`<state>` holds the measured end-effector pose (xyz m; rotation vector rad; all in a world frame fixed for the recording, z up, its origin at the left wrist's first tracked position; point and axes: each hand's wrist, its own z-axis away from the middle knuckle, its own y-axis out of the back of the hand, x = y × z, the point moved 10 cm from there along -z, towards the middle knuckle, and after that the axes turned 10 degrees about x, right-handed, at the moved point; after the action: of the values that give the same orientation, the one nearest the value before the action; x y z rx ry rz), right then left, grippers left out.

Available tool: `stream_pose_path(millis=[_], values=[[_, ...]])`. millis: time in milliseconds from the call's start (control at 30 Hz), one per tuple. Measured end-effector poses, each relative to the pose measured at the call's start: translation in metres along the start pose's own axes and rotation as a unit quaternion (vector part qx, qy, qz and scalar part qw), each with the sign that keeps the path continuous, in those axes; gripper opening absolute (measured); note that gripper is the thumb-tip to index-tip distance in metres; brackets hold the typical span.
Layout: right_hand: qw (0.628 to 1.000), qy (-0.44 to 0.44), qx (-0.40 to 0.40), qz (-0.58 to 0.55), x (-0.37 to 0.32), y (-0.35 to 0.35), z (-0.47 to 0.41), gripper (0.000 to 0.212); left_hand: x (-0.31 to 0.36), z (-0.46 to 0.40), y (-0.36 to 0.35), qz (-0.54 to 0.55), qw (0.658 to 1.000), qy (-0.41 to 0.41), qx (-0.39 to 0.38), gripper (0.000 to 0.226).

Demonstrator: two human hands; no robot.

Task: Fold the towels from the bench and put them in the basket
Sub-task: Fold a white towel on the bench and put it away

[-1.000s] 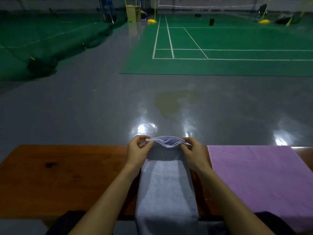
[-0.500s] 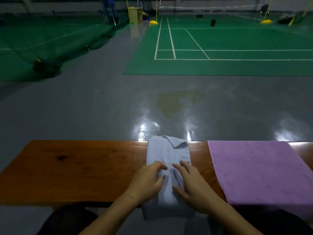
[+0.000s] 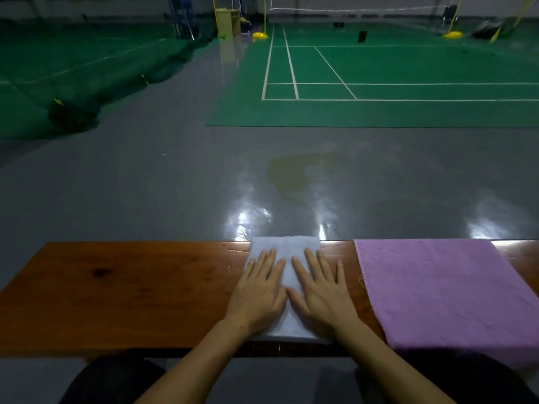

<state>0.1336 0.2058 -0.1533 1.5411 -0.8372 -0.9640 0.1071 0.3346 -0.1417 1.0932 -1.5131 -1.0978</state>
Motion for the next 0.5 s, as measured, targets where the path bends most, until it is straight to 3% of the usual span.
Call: stream_pose_path(millis=[133, 300, 500], values=[[1.0, -0.014, 0.0, 0.02, 0.005, 0.01, -0.004, 0.081, 0.001, 0.003, 0.009, 0.008, 1.0, -0.007, 0.022, 0.062], [0.999, 0.04, -0.013, -0.001, -0.018, 0.008, 0.035, 0.071, 0.008, 0.04, 0.001, -0.021, 0.998, -0.057, -0.024, 0.079], [0.998, 0.04, -0.041, 0.01, 0.004, 0.008, 0.046, 0.073, -0.007, 0.053, 0.008, -0.031, 0.996, -0.064, -0.062, 0.078]])
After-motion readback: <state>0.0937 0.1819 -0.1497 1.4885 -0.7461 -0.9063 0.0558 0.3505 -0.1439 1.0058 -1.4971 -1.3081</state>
